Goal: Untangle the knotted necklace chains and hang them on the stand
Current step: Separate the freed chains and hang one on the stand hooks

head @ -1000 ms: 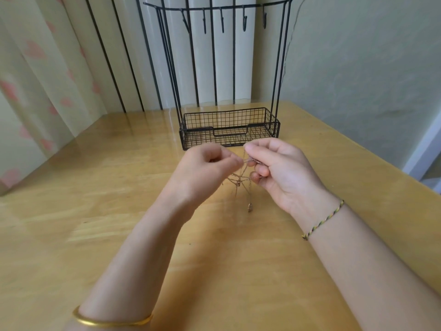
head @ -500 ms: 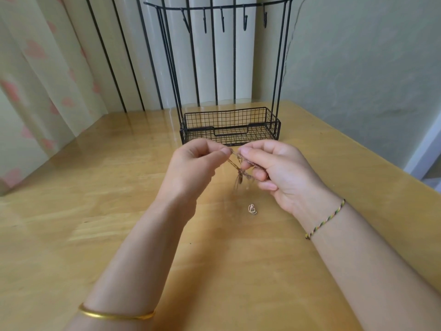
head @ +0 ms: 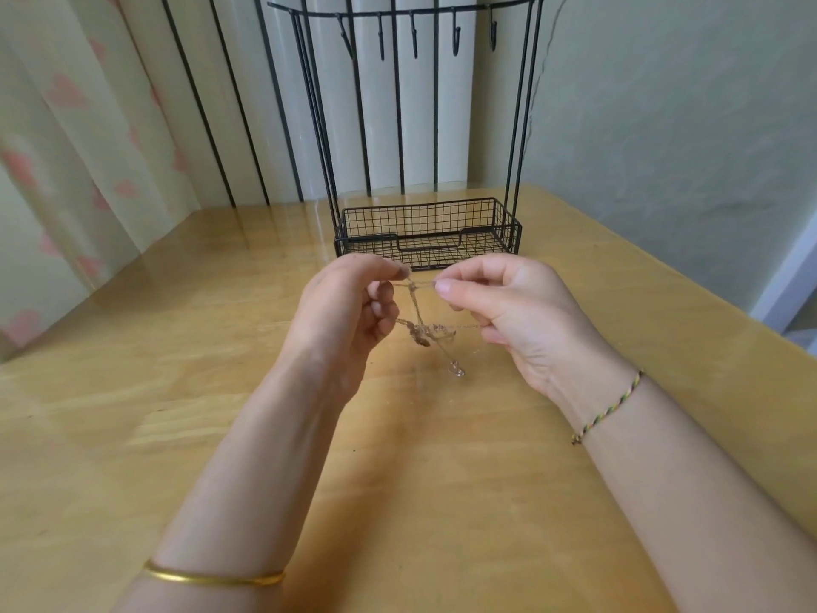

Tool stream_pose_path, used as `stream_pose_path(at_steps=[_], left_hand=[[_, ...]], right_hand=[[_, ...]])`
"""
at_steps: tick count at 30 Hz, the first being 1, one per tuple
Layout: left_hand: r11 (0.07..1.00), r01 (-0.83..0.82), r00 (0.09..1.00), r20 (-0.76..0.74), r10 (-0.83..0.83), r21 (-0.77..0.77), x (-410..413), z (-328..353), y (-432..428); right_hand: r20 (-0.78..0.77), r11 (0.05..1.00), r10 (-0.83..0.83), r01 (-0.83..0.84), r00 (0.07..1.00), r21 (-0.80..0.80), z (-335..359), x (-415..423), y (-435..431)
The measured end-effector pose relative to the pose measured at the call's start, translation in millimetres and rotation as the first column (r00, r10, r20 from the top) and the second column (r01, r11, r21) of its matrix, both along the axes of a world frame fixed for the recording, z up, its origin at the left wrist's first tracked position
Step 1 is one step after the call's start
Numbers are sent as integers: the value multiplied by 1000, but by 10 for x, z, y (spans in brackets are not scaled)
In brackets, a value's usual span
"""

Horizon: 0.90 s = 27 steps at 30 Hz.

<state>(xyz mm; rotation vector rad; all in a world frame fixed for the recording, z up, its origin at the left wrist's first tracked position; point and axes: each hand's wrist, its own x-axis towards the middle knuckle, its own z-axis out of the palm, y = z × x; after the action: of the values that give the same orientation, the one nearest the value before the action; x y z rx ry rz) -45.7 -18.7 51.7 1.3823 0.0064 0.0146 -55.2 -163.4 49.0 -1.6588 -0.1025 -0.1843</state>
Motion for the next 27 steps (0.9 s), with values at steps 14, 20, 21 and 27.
stream_pose_path(at_steps=[14, 20, 21, 27], left_hand=[[1000, 25, 999, 38, -25, -2, -26, -4, -23], [1000, 9, 1000, 23, -9, -12, -30, 19, -7], [1000, 0, 1000, 23, 1, -10, -37, 25, -3], [998, -56, 997, 62, 55, 11, -68, 75, 37]], right_hand=[[-97, 943, -134, 157, 986, 292, 27, 44, -37], [-94, 931, -199, 218, 976, 294, 21, 54, -49], [-102, 921, -190, 213, 977, 326, 22, 58, -48], [-64, 898, -165, 177, 984, 402, 47, 67, -77]])
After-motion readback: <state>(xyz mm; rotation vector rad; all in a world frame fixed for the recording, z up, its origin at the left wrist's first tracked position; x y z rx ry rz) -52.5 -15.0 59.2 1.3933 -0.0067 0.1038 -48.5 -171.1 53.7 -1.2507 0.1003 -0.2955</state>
